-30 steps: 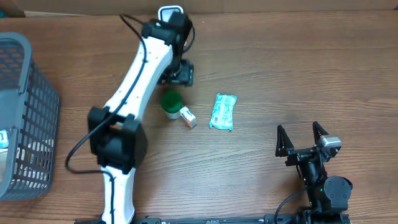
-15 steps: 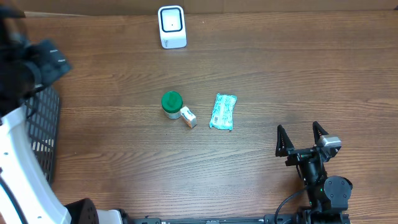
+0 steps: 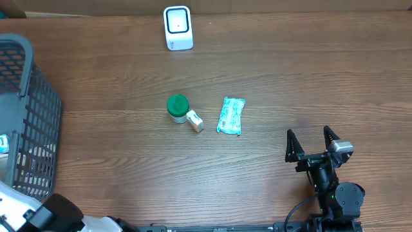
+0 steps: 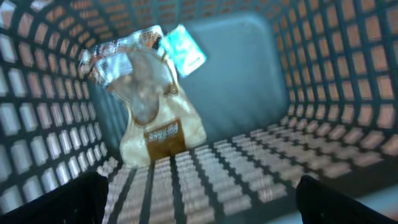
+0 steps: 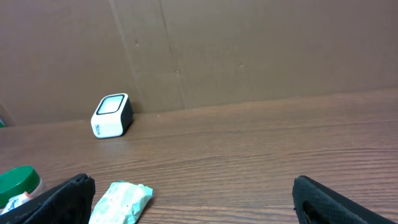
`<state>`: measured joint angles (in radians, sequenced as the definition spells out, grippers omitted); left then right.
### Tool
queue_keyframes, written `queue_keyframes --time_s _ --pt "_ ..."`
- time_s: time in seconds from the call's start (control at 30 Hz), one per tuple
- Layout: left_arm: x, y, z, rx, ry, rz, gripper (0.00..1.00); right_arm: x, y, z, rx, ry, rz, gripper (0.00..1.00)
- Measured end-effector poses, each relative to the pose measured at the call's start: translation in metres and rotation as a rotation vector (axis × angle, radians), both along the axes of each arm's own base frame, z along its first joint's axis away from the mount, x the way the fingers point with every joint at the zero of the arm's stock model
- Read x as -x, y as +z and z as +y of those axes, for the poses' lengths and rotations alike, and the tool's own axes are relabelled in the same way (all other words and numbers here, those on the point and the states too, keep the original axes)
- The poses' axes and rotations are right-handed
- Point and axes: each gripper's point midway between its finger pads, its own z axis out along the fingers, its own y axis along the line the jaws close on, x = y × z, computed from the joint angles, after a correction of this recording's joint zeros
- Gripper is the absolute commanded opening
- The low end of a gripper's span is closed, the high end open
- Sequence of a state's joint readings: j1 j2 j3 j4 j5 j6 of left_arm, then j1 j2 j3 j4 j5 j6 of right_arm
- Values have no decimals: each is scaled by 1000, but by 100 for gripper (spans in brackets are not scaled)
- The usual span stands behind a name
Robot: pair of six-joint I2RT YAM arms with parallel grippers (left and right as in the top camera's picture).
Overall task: Scan the item barcode
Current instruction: 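Return the left gripper to the basket and grasp the clear snack bag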
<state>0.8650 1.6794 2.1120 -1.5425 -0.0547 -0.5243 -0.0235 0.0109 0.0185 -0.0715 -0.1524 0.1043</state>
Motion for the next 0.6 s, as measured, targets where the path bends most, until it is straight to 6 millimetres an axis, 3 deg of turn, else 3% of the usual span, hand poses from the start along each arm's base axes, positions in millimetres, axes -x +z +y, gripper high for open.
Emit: queue_keyframes --time_s 0.13,0.3,0.6 --pt "2 -43 4 67 10 79 99 0 0 0 0 0 0 100" --pt "8 -82 8 102 28 149 99 0 0 0 0 0 0 100" --pt "18 -97 20 83 64 181 100 0 0 0 0 0 0 100"
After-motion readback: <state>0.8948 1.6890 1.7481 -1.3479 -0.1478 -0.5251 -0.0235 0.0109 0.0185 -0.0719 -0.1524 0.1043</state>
